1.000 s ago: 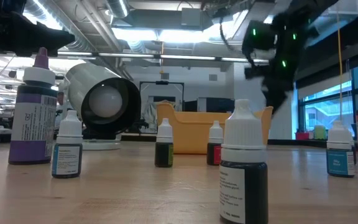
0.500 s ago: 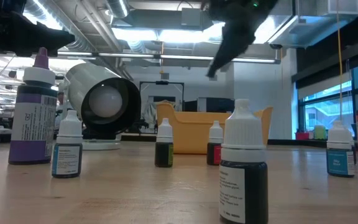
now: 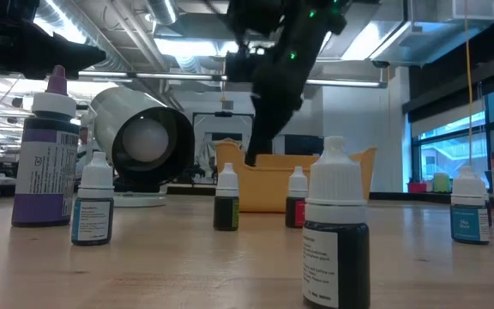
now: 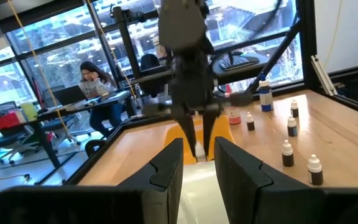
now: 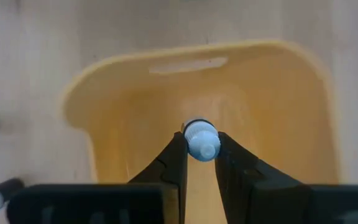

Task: Pick & Place food coloring
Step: Put the top small black food coloring bottle into the yellow bin

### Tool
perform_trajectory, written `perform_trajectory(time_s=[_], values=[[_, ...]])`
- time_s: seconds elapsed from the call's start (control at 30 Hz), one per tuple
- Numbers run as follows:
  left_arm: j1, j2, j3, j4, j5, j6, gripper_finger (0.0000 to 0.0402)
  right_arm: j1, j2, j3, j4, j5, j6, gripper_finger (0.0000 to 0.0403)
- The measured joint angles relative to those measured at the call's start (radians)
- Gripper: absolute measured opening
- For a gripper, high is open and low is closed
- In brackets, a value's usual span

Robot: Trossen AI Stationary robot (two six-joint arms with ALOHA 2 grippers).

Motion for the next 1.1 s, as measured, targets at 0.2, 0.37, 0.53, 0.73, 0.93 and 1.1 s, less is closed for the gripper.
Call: perform_trajectory(time_s=[0.2, 0.37, 0.53, 0.73, 0.93, 1.1], values=[[0.0, 0.0, 0.0, 0.0, -0.001, 0.0, 0.0088, -0.019, 0.048, 0.004, 0.008, 0.031, -0.001, 0.0068], [0.0, 0.0, 0.0, 0.0, -0.001, 0.0, 0.0088, -0.036, 0.06, 0.004, 0.012, 0.025, -0.001, 0.007], [0.0, 0.0, 0.0, 0.0, -0.001, 0.0, 0.0088, -0.037, 0.06, -0.026, 0.074, 0.008, -0.001, 0.0071], [0.0, 0.0, 0.0, 0.0, -0.002, 0.0, 0.0088, -0.037, 0.061, -0.054, 0.098, 0.007, -0.001, 0.0071], [0.0, 0.0, 0.0, 0.0, -0.002, 0.0, 0.0088, -0.036, 0.06, -0.053, 0.105, 0.007, -0.027, 0.0081], [0.0, 0.0, 0.0, 0.0, -0.002, 0.0, 0.0088, -0.036, 0.06, -0.053, 0.104, 0.007, -0.027, 0.0103]])
